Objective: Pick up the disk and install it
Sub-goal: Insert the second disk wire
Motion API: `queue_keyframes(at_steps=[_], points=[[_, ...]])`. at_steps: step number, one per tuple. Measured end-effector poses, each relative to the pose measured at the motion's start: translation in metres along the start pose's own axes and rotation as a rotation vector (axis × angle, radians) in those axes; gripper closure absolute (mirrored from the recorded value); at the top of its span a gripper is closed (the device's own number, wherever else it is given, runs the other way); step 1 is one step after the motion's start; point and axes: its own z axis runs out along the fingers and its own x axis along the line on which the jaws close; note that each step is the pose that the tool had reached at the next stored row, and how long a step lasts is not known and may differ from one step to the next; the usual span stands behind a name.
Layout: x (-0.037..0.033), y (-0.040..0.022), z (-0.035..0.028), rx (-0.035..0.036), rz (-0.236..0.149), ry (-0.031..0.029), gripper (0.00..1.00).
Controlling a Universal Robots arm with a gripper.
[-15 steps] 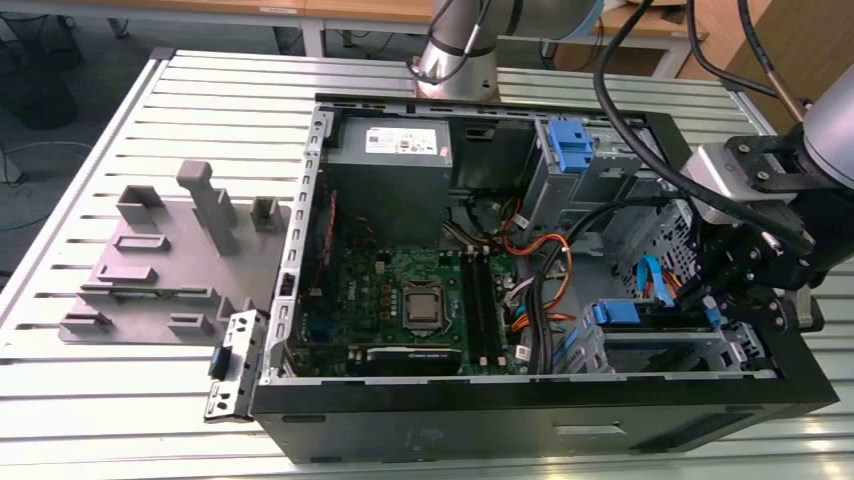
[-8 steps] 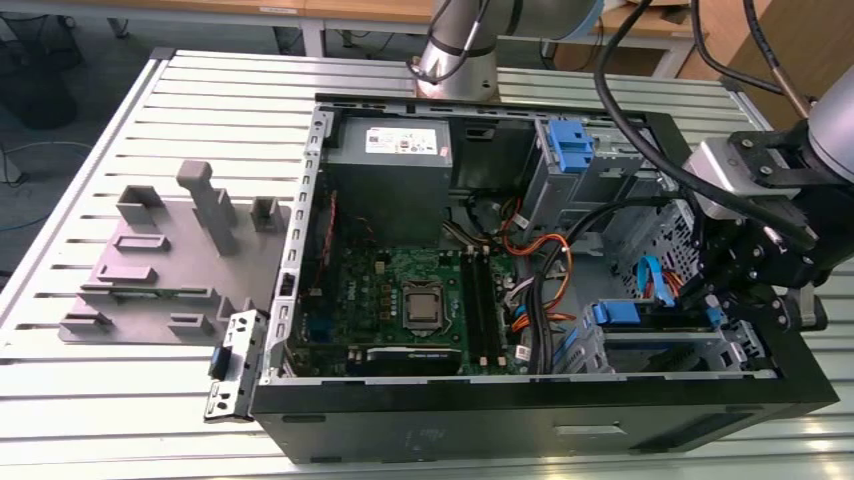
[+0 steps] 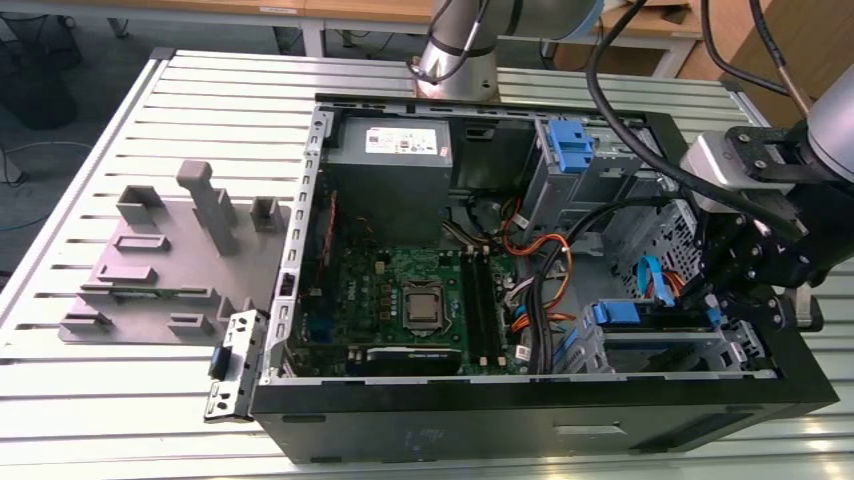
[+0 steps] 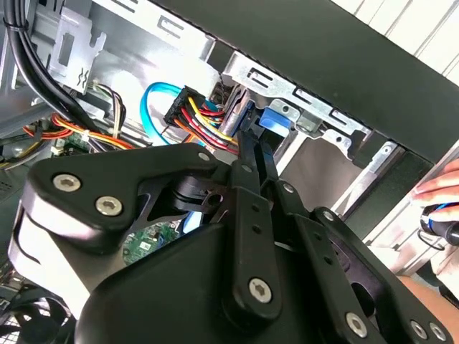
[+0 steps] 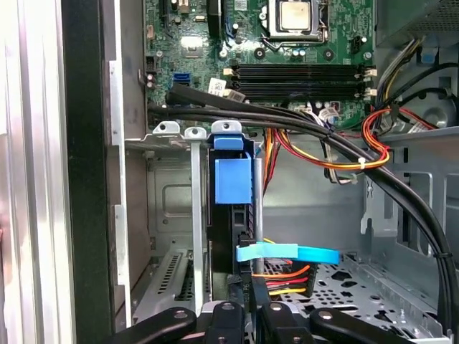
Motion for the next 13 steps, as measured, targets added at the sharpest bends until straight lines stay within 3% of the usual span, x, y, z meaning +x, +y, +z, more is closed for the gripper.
queue_keyframes(at_steps=[13], points=[[0.0003,0.0020,0.0038,0.0029,0.003,0.0006,0.84]])
